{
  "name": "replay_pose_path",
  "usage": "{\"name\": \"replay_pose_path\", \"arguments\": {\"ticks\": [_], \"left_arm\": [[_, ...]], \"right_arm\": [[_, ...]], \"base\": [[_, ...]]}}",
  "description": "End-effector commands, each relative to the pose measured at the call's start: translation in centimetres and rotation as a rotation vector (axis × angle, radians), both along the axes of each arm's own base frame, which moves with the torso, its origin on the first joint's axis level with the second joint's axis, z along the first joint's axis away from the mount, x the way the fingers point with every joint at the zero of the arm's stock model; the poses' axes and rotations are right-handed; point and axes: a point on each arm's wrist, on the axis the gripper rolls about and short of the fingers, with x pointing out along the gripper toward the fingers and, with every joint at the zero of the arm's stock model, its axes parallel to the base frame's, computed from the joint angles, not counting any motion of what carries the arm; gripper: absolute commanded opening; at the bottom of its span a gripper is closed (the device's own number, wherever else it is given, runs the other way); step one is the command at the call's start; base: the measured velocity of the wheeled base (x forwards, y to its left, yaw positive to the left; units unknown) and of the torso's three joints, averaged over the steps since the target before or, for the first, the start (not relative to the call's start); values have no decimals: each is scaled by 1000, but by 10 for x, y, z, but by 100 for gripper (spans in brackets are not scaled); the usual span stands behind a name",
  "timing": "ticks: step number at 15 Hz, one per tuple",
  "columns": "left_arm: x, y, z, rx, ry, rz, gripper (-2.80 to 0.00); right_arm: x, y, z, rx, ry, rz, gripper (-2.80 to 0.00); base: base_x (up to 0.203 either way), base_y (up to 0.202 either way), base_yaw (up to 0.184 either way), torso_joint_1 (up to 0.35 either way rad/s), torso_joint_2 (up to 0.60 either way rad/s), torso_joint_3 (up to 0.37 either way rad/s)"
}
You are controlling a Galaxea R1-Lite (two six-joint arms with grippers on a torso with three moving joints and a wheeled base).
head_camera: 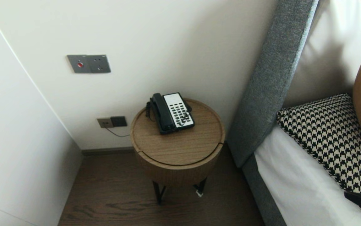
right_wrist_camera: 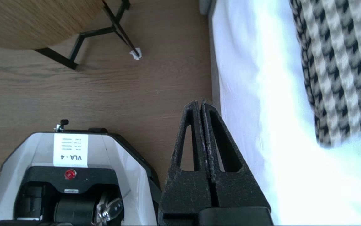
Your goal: Open the nightstand drawer
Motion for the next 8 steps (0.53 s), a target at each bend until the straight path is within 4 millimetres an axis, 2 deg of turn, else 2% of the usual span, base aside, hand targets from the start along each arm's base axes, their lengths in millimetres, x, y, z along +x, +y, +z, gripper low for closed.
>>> {"name": "replay_pose_path", "arguments": {"ticks": [1, 4, 8], "left_arm": [[0, 0, 0, 0, 2, 1, -280], [0, 0, 0, 0, 2, 2, -280], [0, 0, 0, 0, 2, 2, -280]], "right_arm": [[-25, 0, -16, -4, -25, -18, -280], [-48, 2, -47, -14, -50, -11, -280], [-67, 4, -69, -42, -111, 4, -280]], "base": [[0, 0, 0, 0, 0, 0], [0, 0, 0, 0, 0, 0], [0, 0, 0, 0, 0, 0]]}}
